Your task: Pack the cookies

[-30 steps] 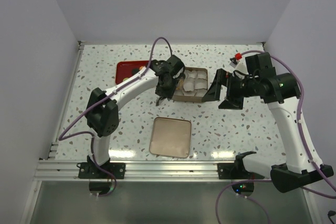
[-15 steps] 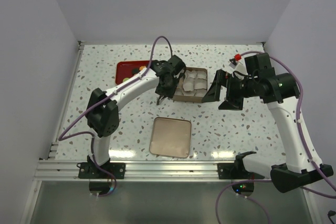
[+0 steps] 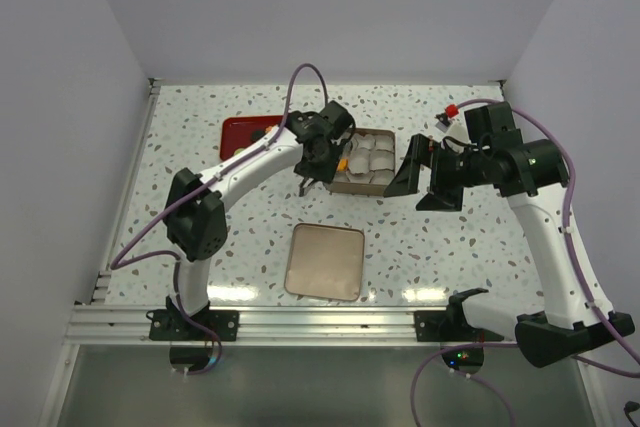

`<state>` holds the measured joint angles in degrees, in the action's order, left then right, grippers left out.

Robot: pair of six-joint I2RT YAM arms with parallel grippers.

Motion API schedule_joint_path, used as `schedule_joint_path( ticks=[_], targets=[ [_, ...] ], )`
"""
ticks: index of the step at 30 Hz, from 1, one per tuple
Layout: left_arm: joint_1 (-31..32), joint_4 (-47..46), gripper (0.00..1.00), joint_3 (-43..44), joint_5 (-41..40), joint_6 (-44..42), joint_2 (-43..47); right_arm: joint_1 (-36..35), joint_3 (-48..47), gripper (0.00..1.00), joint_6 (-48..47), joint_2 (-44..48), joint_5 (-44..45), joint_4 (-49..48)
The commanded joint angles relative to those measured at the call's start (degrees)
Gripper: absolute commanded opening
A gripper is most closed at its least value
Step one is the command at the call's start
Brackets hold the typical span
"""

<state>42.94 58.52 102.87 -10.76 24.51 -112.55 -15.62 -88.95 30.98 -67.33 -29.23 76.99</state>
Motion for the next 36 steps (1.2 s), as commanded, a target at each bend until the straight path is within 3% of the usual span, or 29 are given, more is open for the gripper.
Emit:
schedule_joint_path(
  ticks=[1,8,18,26,36],
  targets=[
    [0.22,0.97,0.50,5.66,-2.24,0.89,0.49,0.24,0.00,0.99,-1.19,0.53,0.14,0.53],
    [-1.89,6.51,0.53,11.83,-5.40,0.01,1.46,0.24,0.18,0.99,-1.63,0.53,0.14,0.62],
    [-15.33,1.77,0.53,-3.02,-3.03,-1.57,10.69,0.24,0.62,0.99,-1.80,0.36,-0.30,0.09],
    [-21.75,1.33,0.54,-1.37,-3.04,-3.94,4.20,0.32,0.79,0.99,-1.98,-0.08,-0.47,-0.18],
    [-22.46,2.12,0.53,5.94,0.74,-4.91,-4.16,0.32,0.01,0.99,-2.50,-1.66,0.32,-0.26]
  ],
)
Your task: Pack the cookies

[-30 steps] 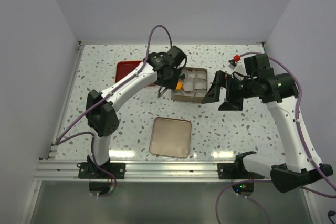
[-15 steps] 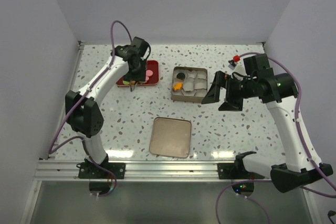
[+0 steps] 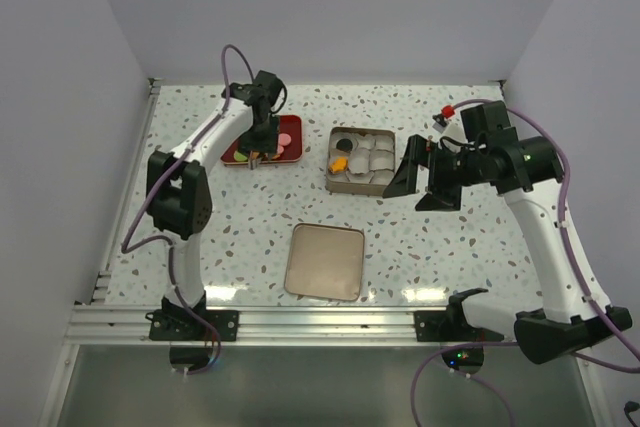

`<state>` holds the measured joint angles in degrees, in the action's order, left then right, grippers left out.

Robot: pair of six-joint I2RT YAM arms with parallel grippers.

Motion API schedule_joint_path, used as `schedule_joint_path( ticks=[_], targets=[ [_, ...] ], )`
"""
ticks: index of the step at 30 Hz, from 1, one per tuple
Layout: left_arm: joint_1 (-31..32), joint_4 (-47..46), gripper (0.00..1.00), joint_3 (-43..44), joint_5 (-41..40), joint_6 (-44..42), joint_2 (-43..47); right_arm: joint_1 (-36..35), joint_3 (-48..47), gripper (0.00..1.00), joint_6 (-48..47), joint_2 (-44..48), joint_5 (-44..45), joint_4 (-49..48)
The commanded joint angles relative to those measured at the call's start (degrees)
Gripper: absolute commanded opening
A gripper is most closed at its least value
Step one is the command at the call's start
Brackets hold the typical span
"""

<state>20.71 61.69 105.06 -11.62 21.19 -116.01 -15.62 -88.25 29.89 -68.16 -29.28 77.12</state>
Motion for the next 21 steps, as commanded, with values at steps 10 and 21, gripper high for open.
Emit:
schedule_joint_path(
  ticks=[10,21],
  targets=[
    [-0.23,-0.44,0.53,7.88,3.09,-2.03,-6.42,0.32,-1.22,0.99,-1.85,-1.71,1.06,-0.57],
    [-0.23,1.85,0.52,11.84,3.18,-1.68,-10.73,0.24,-1.84,0.99,-1.94,-2.06,1.50,-0.13]
  ],
)
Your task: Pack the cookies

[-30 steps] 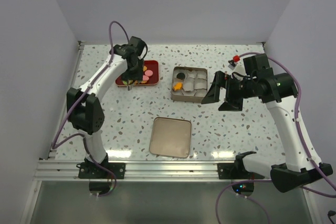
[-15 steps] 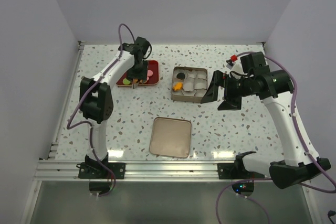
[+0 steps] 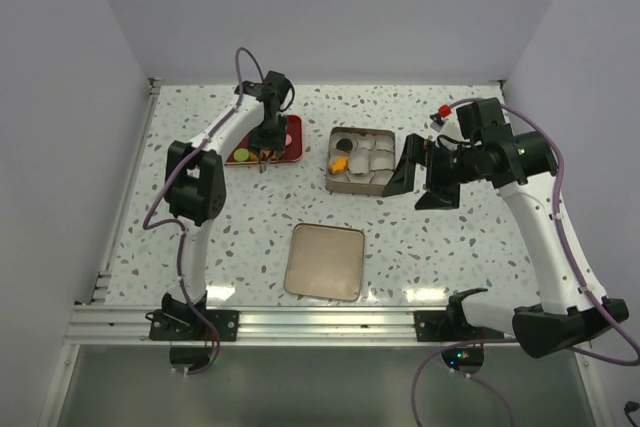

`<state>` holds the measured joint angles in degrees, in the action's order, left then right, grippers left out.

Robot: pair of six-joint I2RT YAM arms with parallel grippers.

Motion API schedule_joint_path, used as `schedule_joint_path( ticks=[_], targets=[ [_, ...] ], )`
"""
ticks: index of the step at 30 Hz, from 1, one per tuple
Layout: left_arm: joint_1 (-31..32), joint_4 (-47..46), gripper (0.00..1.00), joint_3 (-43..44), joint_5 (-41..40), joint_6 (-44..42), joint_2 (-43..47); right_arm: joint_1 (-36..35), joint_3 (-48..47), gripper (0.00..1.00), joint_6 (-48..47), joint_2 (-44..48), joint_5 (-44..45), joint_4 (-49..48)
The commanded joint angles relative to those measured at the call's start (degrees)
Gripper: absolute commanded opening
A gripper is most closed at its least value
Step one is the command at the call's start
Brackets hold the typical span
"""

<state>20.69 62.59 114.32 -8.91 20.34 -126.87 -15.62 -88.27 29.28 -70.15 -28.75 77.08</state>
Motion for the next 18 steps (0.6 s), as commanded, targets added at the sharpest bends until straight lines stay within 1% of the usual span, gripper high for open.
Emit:
schedule_joint_path(
  ticks=[1,2,8,13,16,18],
  targets=[
    [-0.21,1.04,0.49,2.31,0.47,-0.91,0.22,0.32,-1.73,0.99,-1.42,-0.07,1.07,-0.09],
    [-0.21,1.13,0.46,2.13,0.30,-0.91,0.31,0.32,-1.73,0.99,-1.33,-0.07,1.07,-0.09],
    [-0.21,1.40,0.36,1.08,-0.50,-1.35,1.53,0.32,-1.82,0.99,-1.33,-0.16,0.89,-0.09],
    [-0.21,1.92,0.34,1.60,-0.59,-1.35,3.03,0.32,-1.91,0.99,-1.33,-0.07,0.63,0.00],
    [-0.21,2.89,0.34,4.41,-0.24,-1.27,4.08,0.24,-1.99,0.99,-1.15,-0.07,0.54,-0.09],
    [-0.21,2.81,0.34,5.91,1.60,-1.53,5.14,0.32,-1.91,0.99,-1.15,0.01,0.37,-0.09]
  ],
)
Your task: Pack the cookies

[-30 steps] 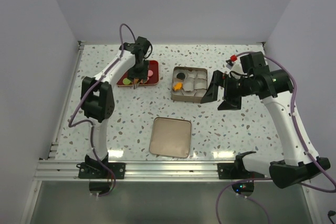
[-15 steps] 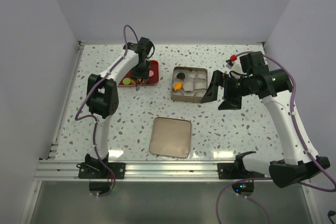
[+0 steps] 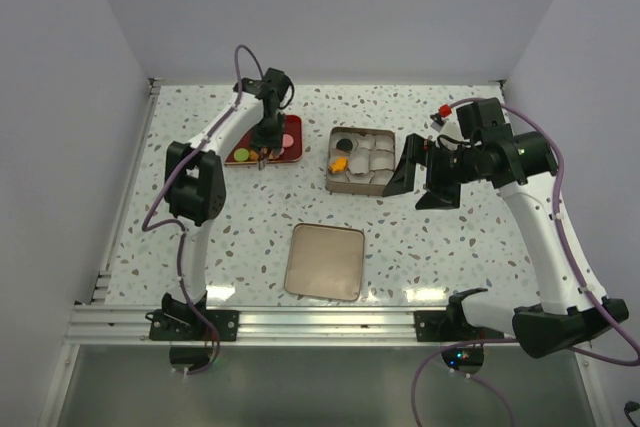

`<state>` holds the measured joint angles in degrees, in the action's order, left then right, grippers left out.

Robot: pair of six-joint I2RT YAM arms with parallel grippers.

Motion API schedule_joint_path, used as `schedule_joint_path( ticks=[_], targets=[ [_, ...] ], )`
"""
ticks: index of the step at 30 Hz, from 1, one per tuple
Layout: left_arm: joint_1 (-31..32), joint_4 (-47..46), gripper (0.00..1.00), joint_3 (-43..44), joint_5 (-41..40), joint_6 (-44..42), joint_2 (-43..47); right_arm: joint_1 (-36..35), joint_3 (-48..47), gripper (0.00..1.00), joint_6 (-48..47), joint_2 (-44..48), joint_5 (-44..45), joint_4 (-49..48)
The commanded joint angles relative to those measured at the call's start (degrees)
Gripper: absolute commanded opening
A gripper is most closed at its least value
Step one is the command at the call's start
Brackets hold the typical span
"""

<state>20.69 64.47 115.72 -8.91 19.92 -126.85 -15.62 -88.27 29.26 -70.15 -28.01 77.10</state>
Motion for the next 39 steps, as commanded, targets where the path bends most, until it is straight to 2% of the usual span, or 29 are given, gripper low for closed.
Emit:
schedule_joint_path(
  ticks=[1,11,22,26,39],
  targets=[
    [-0.12,1.01,0.34,4.95,1.96,-1.03,5.38,0.32,-1.91,0.99,-1.04,0.01,-0.38,-0.11],
    [1.72,0.13,0.33,4.87,5.04,0.64,13.02,0.32,-2.43,0.99,-0.78,0.63,-0.20,0.24],
    [16.31,-8.30,0.31,-7.25,6.00,2.39,19.09,0.32,-1.20,0.99,0.36,2.21,-0.03,-0.37],
    [19.91,-10.15,0.30,-9.46,6.18,3.72,18.39,0.32,-0.94,0.99,0.54,2.65,0.06,-0.20],
    [24.49,-12.62,0.31,-9.29,6.98,6.00,11.36,0.32,-1.11,0.99,0.36,3.00,0.50,0.33]
  ],
)
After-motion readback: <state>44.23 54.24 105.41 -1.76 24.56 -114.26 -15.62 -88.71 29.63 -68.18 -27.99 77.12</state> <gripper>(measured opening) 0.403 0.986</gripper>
